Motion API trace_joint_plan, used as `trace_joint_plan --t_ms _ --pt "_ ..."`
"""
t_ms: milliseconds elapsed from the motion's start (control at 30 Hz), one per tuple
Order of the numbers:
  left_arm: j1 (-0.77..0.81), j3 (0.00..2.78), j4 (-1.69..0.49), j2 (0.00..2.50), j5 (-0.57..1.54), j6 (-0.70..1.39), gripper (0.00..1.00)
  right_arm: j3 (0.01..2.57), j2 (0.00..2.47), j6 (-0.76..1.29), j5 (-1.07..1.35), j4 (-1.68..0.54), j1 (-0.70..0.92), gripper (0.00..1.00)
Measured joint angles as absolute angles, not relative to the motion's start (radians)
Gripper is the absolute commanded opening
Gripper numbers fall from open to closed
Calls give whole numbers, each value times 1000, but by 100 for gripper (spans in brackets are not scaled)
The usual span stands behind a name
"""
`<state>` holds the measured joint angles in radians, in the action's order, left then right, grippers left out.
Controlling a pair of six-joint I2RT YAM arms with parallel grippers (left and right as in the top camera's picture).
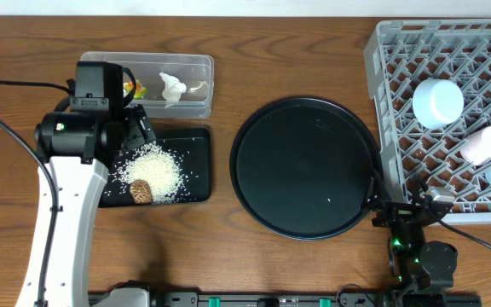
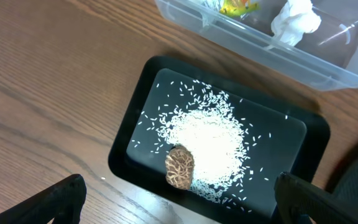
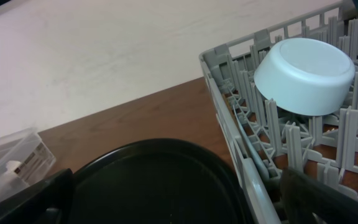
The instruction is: Sort waste into correct bins and load items into the dishwasher rack
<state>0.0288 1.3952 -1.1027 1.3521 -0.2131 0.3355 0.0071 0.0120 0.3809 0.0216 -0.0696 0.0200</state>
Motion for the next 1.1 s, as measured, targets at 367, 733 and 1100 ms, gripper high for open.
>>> trace_joint_plan --t_ms 367,733,1100 --pt "29 1201 -1072 1097 -209 336 98 7 12 381 20 -69 20 99" --pt "29 464 -347 624 -63 228 98 7 12 381 17 -70 20 99" --pt "29 107 -46 297 28 175 98 7 12 381 17 -70 20 99"
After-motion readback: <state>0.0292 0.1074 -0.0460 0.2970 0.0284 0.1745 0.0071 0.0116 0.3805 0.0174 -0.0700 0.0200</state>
